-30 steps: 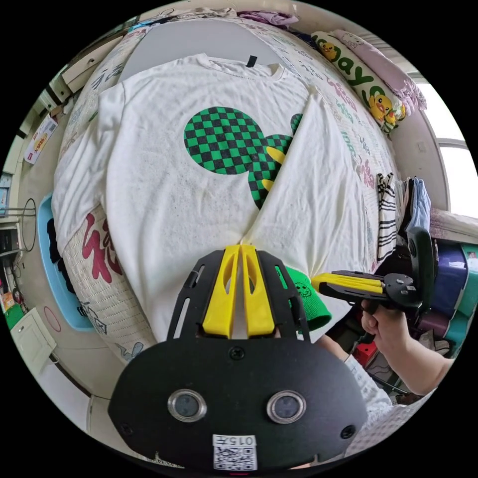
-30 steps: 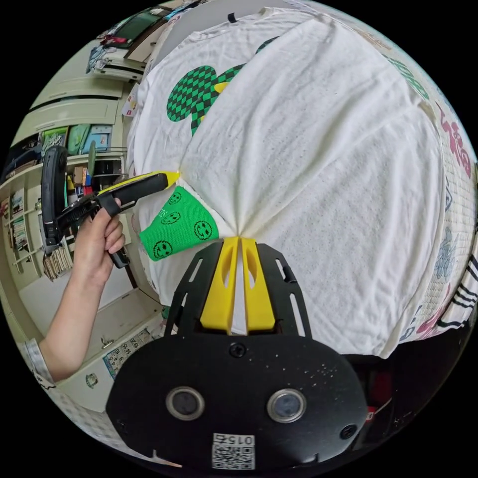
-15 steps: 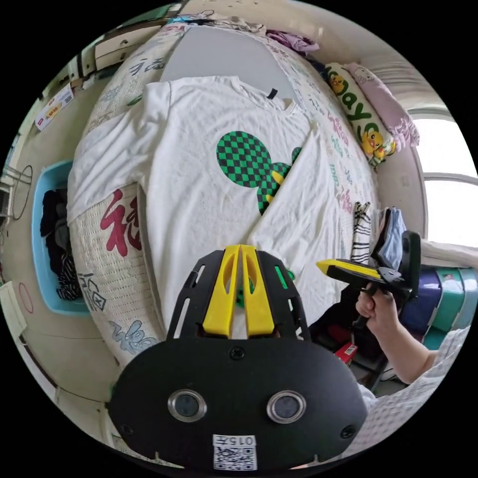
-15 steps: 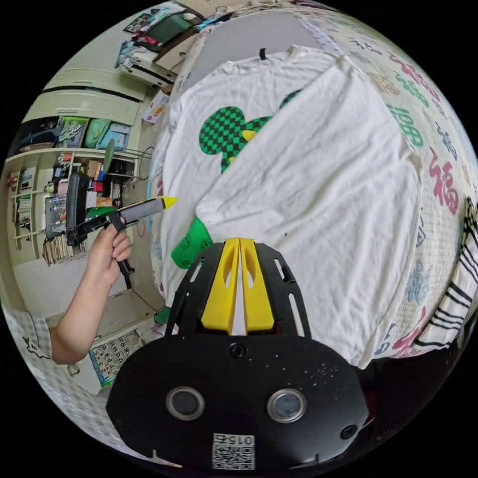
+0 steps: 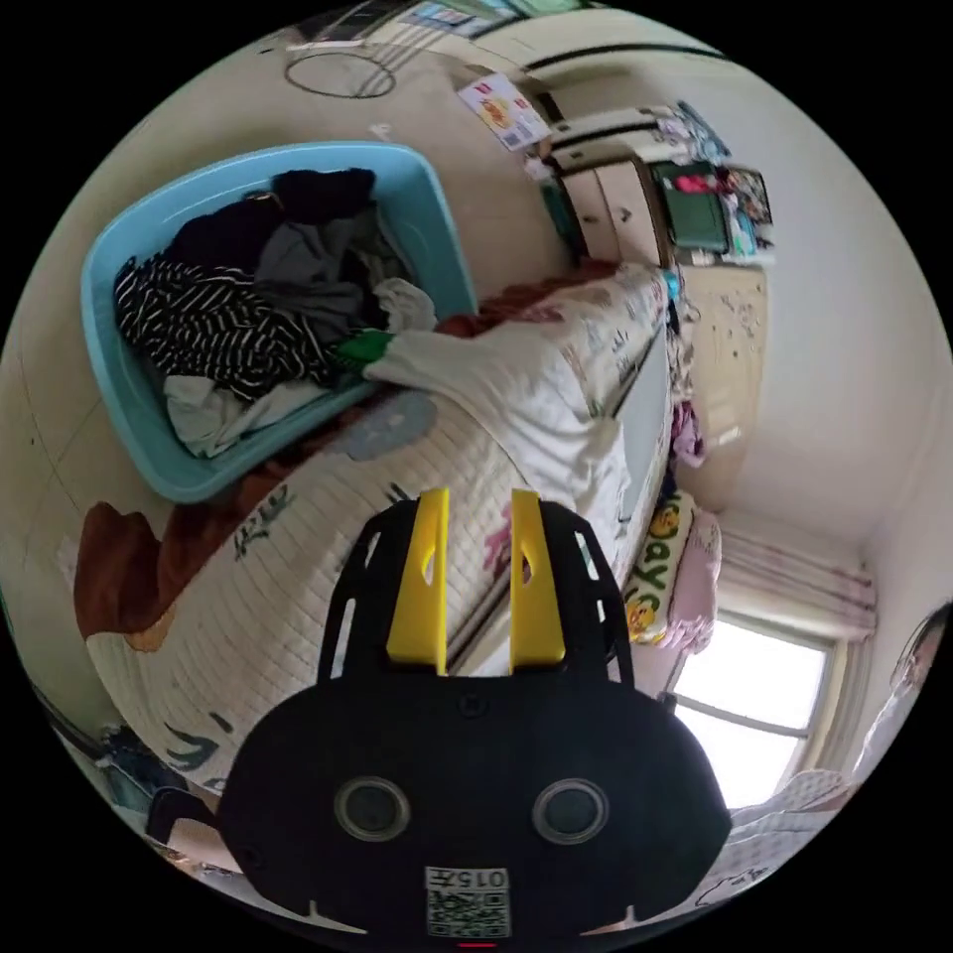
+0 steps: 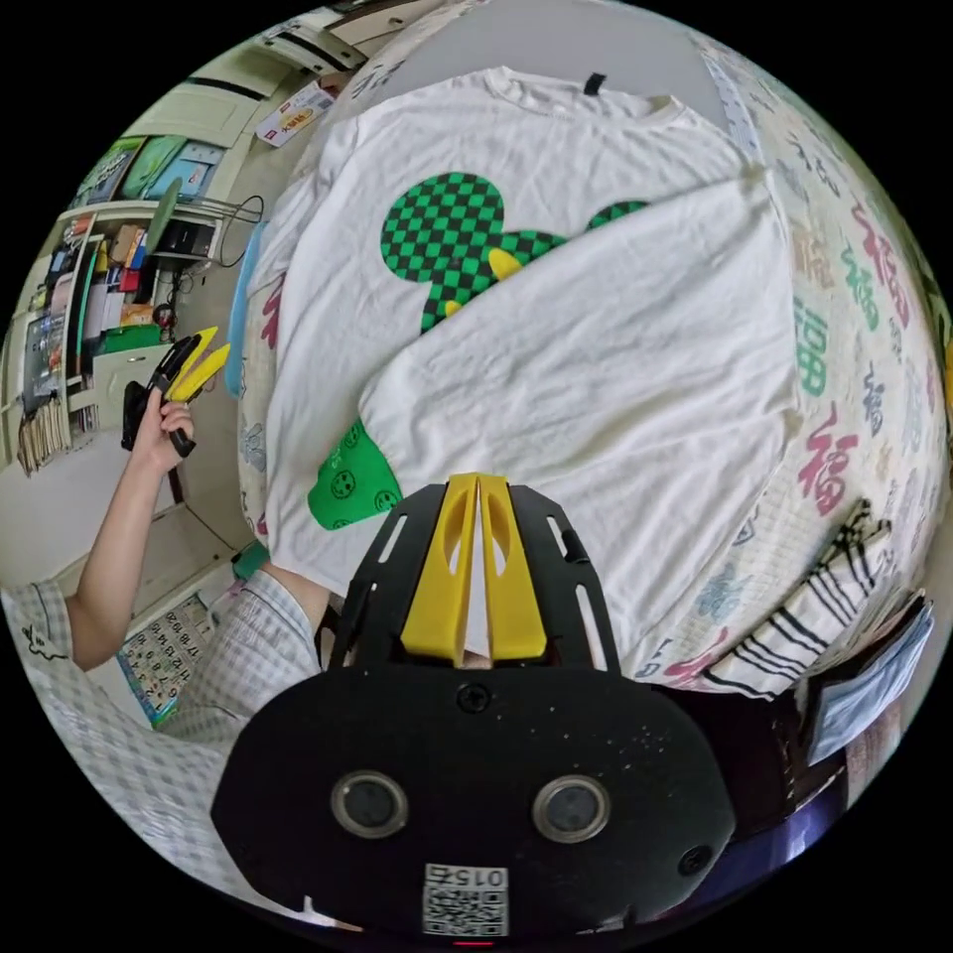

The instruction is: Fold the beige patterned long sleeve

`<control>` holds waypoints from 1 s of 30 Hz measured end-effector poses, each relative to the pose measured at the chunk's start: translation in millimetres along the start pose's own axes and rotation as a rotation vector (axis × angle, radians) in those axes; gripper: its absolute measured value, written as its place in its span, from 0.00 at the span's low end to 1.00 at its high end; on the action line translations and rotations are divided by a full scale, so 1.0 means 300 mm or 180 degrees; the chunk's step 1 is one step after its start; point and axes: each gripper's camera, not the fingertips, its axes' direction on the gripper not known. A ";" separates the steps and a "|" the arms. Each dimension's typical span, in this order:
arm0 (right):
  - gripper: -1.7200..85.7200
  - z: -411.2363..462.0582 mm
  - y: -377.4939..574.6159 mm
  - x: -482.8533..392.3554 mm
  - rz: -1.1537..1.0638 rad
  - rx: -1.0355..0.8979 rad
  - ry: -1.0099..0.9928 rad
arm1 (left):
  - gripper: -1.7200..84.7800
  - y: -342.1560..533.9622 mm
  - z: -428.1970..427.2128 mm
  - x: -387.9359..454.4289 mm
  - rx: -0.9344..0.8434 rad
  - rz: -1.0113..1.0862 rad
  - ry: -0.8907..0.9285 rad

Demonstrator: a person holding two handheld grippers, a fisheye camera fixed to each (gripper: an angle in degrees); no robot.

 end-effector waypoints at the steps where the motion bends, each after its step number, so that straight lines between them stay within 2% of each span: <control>1: 0.02 -0.043 -0.049 -0.038 -0.0097 0.0067 0.0040 | 0.13 -0.041 -0.003 -0.029 -0.0003 -0.0110 0.0079; 3: 0.02 -0.088 -0.146 -0.125 -0.0297 0.0202 0.0083 | 0.14 -0.200 0.045 -0.159 -0.0258 -0.0671 0.0388; 8: 0.06 -0.048 -0.506 -0.531 -0.1322 0.0560 -0.0105 | 0.17 -0.425 0.180 -0.339 -0.0370 -0.1415 0.0959; 11: 0.09 0.037 -0.677 -0.699 -0.1460 0.0588 -0.0207 | 0.18 -0.518 0.260 -0.390 -0.0568 -0.1644 0.1118; 16: 0.09 0.210 -0.790 -0.774 -0.1261 0.0424 0.0066 | 0.15 -0.567 0.312 -0.407 -0.0710 -0.1700 0.1164; 18: 0.09 0.281 -0.790 -0.764 -0.1201 0.0283 0.0114 | 0.08 -0.550 0.293 -0.382 -0.0510 -0.1521 0.1365; 22: 0.09 0.374 -0.739 -0.719 -0.1115 0.0232 -0.0016 | 0.03 -0.486 0.155 -0.296 0.0066 -0.1100 0.1419; 26: 0.09 0.390 -0.650 -0.638 -0.1061 0.0349 -0.0435 | 0.02 -0.330 -0.071 -0.071 0.0746 -0.0123 0.1428; 30: 0.09 0.377 -0.506 -0.505 -0.0887 0.0569 -0.0716 | 0.02 -0.034 -0.169 0.280 0.0905 0.1076 0.1603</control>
